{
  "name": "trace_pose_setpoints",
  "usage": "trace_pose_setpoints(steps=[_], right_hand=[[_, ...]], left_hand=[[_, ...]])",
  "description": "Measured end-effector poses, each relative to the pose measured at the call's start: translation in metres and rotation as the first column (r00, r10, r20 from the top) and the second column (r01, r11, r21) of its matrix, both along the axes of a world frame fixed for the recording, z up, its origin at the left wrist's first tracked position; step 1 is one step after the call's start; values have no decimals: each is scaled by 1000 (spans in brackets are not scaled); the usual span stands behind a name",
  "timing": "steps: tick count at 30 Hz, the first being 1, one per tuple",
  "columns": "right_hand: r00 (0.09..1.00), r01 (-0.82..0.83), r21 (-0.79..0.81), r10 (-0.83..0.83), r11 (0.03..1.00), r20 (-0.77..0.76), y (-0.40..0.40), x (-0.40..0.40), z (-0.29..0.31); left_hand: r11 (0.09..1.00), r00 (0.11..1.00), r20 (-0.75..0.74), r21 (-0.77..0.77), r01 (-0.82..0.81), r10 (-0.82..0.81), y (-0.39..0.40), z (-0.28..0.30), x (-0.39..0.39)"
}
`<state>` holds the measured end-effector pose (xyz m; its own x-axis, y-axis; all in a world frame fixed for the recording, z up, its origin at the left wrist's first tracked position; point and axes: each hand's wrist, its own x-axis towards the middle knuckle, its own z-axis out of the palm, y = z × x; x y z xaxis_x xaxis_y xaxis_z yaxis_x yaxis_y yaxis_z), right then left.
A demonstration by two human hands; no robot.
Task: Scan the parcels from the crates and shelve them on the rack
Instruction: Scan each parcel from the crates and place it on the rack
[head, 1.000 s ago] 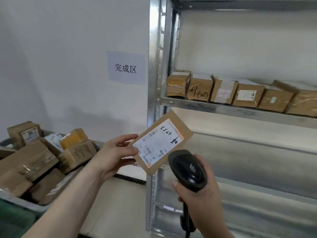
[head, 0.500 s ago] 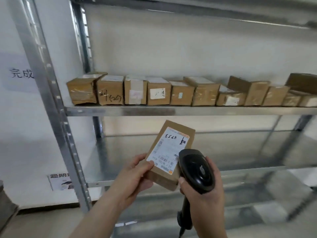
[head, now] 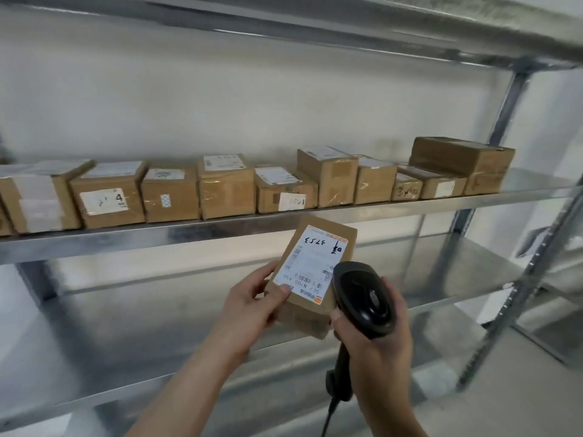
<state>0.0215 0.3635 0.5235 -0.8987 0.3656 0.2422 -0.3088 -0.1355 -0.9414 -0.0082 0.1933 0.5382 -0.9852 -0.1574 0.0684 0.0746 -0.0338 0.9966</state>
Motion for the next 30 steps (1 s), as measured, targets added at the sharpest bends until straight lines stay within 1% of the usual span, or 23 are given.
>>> trace_pose_setpoints(steps=[5, 10, 15, 20, 25, 27, 30], right_hand=[[997, 74, -12, -75, 997, -17, 54, -34, -3], [984, 174, -53, -175, 983, -21, 90, -67, -11], [950, 308, -79, -310, 948, -26, 119, -89, -3], [908, 415, -92, -418, 905, -16, 156, -104, 3], [868, 490, -97, -495, 867, -36, 196, -119, 3], [862, 500, -82, -505, 862, -45, 212, -125, 4], [860, 500, -99, -507, 860, -59, 237, -137, 3]], left_hand=[[997, 997, -15, 10, 81, -81, 54, 2, -40], [979, 978, -48, -27, 201, -202, 92, 4, -82], [932, 927, -95, -55, 358, -362, 132, 9, -123], [882, 879, -77, -64, 466, -470, 180, 12, -152], [846, 842, -81, -72, 528, -533, 224, 18, -176], [830, 826, -85, -89, 550, -557, 241, 19, -183], [823, 819, -89, -99, 559, -567, 265, 21, -194]])
